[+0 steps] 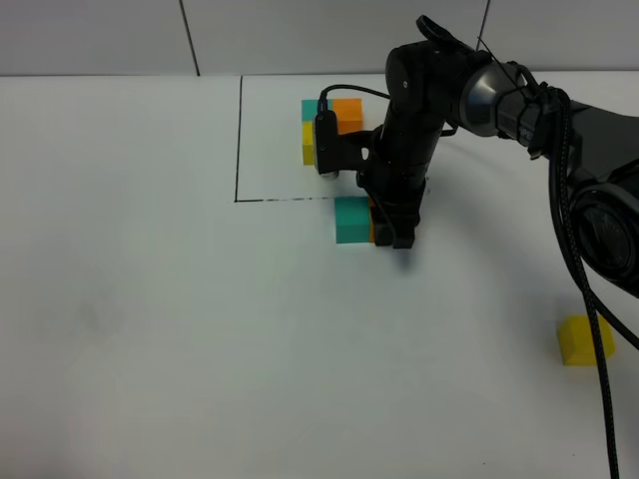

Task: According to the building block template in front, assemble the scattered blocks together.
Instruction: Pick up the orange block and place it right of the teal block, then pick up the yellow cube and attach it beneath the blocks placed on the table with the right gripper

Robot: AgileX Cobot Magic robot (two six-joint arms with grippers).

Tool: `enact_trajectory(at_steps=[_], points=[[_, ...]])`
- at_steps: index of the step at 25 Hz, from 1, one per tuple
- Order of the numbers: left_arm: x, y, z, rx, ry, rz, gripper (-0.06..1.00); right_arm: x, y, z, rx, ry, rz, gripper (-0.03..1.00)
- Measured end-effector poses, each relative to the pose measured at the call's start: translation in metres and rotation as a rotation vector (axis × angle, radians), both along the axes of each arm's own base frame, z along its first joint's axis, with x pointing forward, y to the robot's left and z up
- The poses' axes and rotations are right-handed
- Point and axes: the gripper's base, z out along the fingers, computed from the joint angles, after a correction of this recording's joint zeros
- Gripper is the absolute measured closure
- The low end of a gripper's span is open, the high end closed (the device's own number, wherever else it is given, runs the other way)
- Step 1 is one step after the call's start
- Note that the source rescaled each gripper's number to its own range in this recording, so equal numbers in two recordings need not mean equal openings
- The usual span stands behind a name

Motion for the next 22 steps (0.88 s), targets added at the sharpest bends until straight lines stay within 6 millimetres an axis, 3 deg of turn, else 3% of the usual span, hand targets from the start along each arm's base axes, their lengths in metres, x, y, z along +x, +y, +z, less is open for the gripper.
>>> enact_trajectory(at_steps=[1, 5, 7, 12, 16, 18, 22], points=[[0.0, 0.0, 0.0, 0.0, 0.0, 0.0, 0.12, -0.001, 0.0, 0.0, 0.004, 0.007, -0.011, 0.78], [0.0, 0.0, 0.0, 0.0, 0.0, 0.0, 0.12, -0.002, 0.0, 0.005, -0.011, 0.007, -0.08, 0.19], [0.0, 0.0, 0.0, 0.0, 0.0, 0.0, 0.12, -0.003, -0.004, 0.014, -0.029, 0.012, -0.151, 0.05], [0.0, 0.0, 0.0, 0.0, 0.0, 0.0, 0.12, -0.005, -0.029, 0.05, -0.019, 0.05, -0.463, -0.02], [0.0, 0.0, 0.0, 0.0, 0.0, 0.0, 0.12, -0.02, -0.068, 0.045, -0.004, 0.121, -0.728, -0.03], [0.0, 0.0, 0.0, 0.0, 0.0, 0.0, 0.12, -0.037, -0.088, 0.04, 0.01, 0.123, -0.867, -0.03], [0.0, 0.0, 0.0, 0.0, 0.0, 0.0, 0.12, -0.084, -0.126, 0.056, 0.098, 0.056, -1.138, -0.03]])
